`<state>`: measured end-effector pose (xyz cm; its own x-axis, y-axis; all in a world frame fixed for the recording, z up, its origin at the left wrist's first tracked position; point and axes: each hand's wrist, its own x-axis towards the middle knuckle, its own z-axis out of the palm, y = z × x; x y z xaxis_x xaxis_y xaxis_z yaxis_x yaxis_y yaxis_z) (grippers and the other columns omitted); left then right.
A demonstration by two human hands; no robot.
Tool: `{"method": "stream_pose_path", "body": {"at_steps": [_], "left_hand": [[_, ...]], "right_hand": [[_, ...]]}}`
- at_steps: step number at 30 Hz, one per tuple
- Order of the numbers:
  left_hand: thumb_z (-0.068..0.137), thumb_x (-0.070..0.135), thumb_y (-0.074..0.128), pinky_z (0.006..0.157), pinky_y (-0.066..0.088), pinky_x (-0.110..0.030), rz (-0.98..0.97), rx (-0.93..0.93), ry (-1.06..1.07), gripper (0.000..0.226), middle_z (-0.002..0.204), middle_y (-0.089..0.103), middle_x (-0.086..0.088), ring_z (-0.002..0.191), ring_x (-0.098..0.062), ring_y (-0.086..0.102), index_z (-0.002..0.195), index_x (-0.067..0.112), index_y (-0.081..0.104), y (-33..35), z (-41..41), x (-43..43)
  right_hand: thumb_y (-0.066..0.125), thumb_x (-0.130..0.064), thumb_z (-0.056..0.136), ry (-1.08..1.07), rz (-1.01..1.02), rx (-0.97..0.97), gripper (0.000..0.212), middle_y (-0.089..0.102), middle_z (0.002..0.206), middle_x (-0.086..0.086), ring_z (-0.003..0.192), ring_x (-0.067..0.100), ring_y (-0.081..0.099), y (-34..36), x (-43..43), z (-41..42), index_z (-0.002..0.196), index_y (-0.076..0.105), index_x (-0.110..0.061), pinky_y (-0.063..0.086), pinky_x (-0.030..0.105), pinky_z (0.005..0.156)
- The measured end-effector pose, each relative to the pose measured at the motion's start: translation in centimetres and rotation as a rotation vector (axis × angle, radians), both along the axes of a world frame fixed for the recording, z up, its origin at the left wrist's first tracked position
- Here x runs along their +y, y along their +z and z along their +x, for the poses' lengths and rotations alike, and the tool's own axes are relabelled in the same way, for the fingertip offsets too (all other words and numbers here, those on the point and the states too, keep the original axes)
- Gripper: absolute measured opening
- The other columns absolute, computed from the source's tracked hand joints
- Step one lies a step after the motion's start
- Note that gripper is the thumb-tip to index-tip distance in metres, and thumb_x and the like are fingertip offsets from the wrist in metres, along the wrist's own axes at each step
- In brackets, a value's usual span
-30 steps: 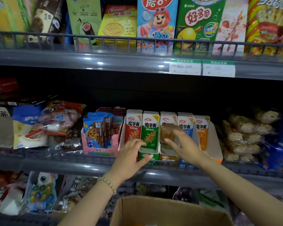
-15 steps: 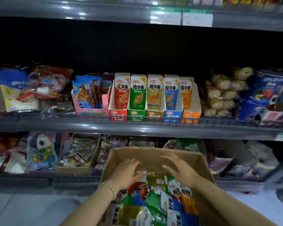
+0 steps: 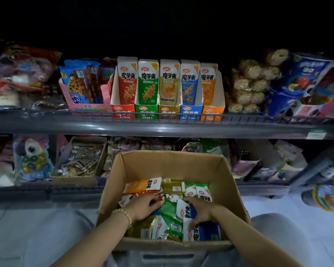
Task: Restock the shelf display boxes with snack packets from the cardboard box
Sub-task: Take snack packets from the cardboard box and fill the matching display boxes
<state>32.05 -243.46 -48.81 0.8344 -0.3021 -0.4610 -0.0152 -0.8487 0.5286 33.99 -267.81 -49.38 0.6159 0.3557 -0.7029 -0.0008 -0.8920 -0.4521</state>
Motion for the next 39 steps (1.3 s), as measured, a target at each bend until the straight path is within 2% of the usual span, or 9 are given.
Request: {"method": "stream_pose_path", "body": {"at_steps": [5,12,14,17,22,24,32,35,39], "left_hand": [[0.094,0.057,0.037,0.087,0.044,-0.030,-0.004,-0.004,-0.019,0.048,0.114,0.060,0.002,0.100,-0.013,0.055,0.115,0.021,0.060,-0.4,0.1,0.2],[0.094,0.059,0.035,0.079,0.040,-0.026,-0.049,0.018,0.025,0.046,0.104,0.057,0.008,0.094,-0.009,0.053,0.112,0.024,0.060,-0.1,0.0,0.0],[0.091,0.063,0.035,0.084,0.042,-0.027,-0.080,0.029,0.045,0.049,0.108,0.058,0.009,0.098,-0.008,0.054,0.114,0.026,0.058,0.0,-0.1,0.1],[0.090,0.063,0.036,0.090,0.042,-0.023,-0.204,0.082,0.118,0.050,0.118,0.056,0.011,0.107,-0.006,0.052,0.121,0.028,0.052,0.9,-0.2,-0.1],[0.083,0.054,0.055,0.091,0.048,-0.019,-0.602,0.148,0.268,0.044,0.119,0.061,0.009,0.107,-0.001,0.058,0.116,0.025,0.055,4.1,0.5,-2.0],[0.087,0.039,0.060,0.083,0.053,-0.022,-0.713,0.103,0.297,0.026,0.109,0.068,0.008,0.098,-0.004,0.066,0.110,0.026,0.060,5.4,0.7,-2.7],[0.091,0.017,0.060,0.063,0.050,-0.014,-0.887,-0.180,0.440,0.016,0.097,0.071,0.004,0.079,-0.002,0.069,0.107,0.017,0.062,9.4,1.1,-1.9],[0.090,0.022,0.061,0.070,0.050,-0.013,-0.889,-0.233,0.461,0.026,0.114,0.068,-0.002,0.091,-0.001,0.067,0.116,0.021,0.057,9.8,1.0,-1.5],[0.083,0.051,0.058,0.078,0.039,0.002,-0.697,-0.345,0.418,0.066,0.135,0.038,0.022,0.118,0.011,0.041,0.141,0.038,0.029,10.5,0.6,-1.2]], "right_hand": [[0.085,-0.037,0.065,0.001,-0.005,-0.117,0.071,0.045,0.123,0.000,0.115,0.019,0.045,-1.2,0.1,0.2,0.119,0.042,-0.023,0.041,0.034,0.097],[0.080,-0.040,0.071,-0.116,0.187,-0.110,0.038,0.045,0.075,-0.004,0.074,0.019,0.048,-1.8,-0.4,0.5,0.066,0.046,-0.021,0.033,0.030,0.066],[0.077,-0.027,0.077,-0.258,0.356,-0.096,0.022,0.063,0.080,-0.001,0.076,0.012,0.056,-0.9,-0.2,0.7,0.074,0.060,-0.013,0.045,0.026,0.071],[0.073,-0.018,0.079,-0.556,0.634,-0.111,0.024,0.071,0.096,0.020,0.083,0.023,0.067,1.2,0.6,1.1,0.094,0.067,0.000,0.054,0.037,0.077],[0.068,-0.016,0.084,-0.832,0.941,-0.167,0.018,0.073,0.094,0.014,0.074,0.018,0.071,5.2,3.3,1.8,0.098,0.068,-0.004,0.056,0.025,0.062],[0.067,-0.018,0.085,-0.886,1.031,-0.187,0.019,0.073,0.095,0.014,0.082,0.023,0.071,6.6,4.6,2.1,0.098,0.069,-0.004,0.057,0.029,0.071],[0.067,-0.021,0.082,-0.780,1.136,-0.194,0.026,0.072,0.105,0.009,0.097,0.026,0.069,9.9,7.0,2.1,0.105,0.064,-0.008,0.057,0.035,0.080],[0.065,-0.014,0.086,-0.763,1.131,-0.248,0.023,0.072,0.107,0.008,0.099,0.024,0.068,10.2,7.4,2.3,0.108,0.062,-0.009,0.055,0.039,0.087],[0.062,-0.003,0.087,-0.759,1.171,-0.345,0.019,0.071,0.106,0.007,0.097,0.018,0.068,11.1,8.1,2.6,0.104,0.061,-0.012,0.055,0.027,0.081]]}}
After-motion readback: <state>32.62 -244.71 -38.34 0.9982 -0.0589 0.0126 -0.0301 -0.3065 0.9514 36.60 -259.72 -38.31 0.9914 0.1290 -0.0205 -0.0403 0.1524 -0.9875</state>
